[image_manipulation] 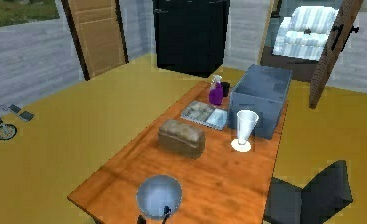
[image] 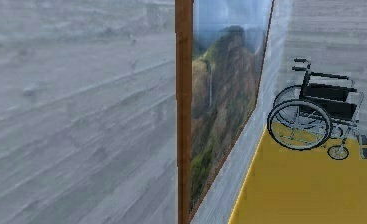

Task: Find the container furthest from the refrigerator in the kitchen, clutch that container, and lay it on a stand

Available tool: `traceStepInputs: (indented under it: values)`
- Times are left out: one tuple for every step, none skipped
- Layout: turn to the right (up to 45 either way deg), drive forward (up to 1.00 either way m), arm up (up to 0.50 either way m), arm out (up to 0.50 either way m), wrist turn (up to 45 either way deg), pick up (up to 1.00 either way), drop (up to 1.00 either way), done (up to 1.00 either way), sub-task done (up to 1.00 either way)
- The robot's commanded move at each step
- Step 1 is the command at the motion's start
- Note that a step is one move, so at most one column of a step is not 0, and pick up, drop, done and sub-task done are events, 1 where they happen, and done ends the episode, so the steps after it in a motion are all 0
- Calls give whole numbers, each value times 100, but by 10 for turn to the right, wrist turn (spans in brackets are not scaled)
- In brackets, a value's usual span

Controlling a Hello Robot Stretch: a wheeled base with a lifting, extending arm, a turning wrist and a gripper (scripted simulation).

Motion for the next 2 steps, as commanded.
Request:
traceStepInputs:
  values:
    - [0,0,10,0,0,0,0,0,0]
    - [0,0,32,0,0,0,0,0,0]
